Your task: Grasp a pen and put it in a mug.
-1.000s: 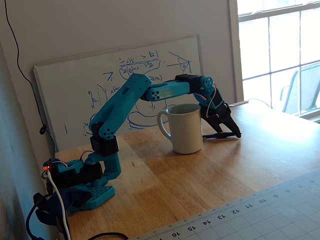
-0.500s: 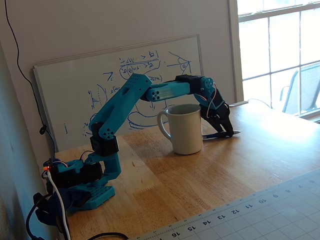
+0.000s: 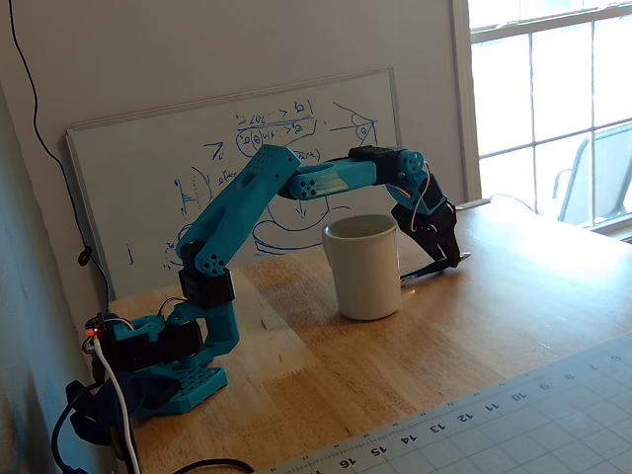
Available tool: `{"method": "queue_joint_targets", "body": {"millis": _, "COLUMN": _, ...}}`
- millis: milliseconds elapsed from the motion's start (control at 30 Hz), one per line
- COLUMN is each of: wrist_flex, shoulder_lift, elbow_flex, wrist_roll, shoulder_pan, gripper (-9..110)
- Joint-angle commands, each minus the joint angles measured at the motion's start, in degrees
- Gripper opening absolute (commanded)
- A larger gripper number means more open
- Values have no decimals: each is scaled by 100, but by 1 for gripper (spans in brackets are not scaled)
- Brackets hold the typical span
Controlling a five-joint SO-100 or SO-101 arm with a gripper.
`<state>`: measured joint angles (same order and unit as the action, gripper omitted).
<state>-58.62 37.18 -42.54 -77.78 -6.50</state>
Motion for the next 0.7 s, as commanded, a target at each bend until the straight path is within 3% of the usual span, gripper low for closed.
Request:
{"method": "queue_joint_targets", "body": {"millis": 0, "wrist_flex": 70, "shoulder_lift": 1354, "elbow_flex": 132, "wrist_roll": 62, "shoulder_pan": 88, "gripper": 5}}
{"method": "queue_joint_targets", "body": {"millis": 267, "wrist_flex": 220, "shoulder_lift": 2496, "elbow_flex": 132, "wrist_roll": 88, "shoulder_pan": 70, "gripper": 5}}
{"method": "queue_joint_targets", "body": {"millis": 667, "wrist_flex": 3050, "shoulder_lift": 3173, "elbow_flex": 18, "wrist_roll": 88, "shoulder_pan": 105, "gripper": 4}}
